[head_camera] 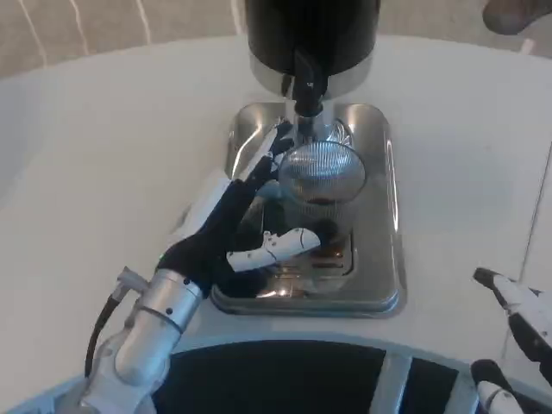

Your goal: Grasp the cup under the faucet to collect the drink, then remove the cup.

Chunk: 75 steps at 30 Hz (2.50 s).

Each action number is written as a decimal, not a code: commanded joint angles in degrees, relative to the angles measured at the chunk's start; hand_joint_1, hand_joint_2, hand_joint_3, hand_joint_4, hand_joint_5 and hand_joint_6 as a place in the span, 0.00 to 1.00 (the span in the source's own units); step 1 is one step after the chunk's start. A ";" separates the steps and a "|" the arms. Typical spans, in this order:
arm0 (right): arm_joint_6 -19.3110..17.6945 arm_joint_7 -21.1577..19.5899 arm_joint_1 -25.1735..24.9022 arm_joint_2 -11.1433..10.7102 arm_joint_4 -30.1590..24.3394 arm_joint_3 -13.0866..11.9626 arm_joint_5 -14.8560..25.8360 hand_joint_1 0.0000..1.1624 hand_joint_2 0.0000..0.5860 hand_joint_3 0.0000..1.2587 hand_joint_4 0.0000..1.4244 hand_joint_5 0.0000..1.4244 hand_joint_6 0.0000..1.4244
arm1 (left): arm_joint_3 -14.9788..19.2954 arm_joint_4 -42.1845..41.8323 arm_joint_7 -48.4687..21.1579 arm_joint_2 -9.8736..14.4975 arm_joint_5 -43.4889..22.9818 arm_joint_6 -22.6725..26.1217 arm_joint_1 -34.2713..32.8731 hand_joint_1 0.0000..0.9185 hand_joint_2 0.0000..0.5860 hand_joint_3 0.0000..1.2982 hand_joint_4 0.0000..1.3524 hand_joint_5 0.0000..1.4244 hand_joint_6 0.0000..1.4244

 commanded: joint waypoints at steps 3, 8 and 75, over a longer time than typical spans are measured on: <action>-1.45 -0.53 1.25 2.43 -0.84 -0.39 1.21 0.13 0.96 0.00 0.00 0.00 0.00 | -0.53 1.58 -0.73 -0.54 0.10 -0.60 -0.97 0.38 0.10 0.00 0.00 0.15 0.21; -2.10 -0.62 1.75 2.53 -0.84 -0.66 1.74 0.13 0.95 0.00 0.00 0.00 0.00 | -0.82 2.34 -0.81 -0.74 0.56 -0.38 -1.60 0.38 0.10 0.00 0.00 0.16 0.22; -1.16 0.86 -0.50 2.97 -0.84 -0.67 -0.19 0.00 1.00 0.04 0.00 0.00 0.00 | -6.55 12.09 7.96 -1.26 6.73 2.18 -8.03 0.37 0.12 0.20 0.18 0.36 0.49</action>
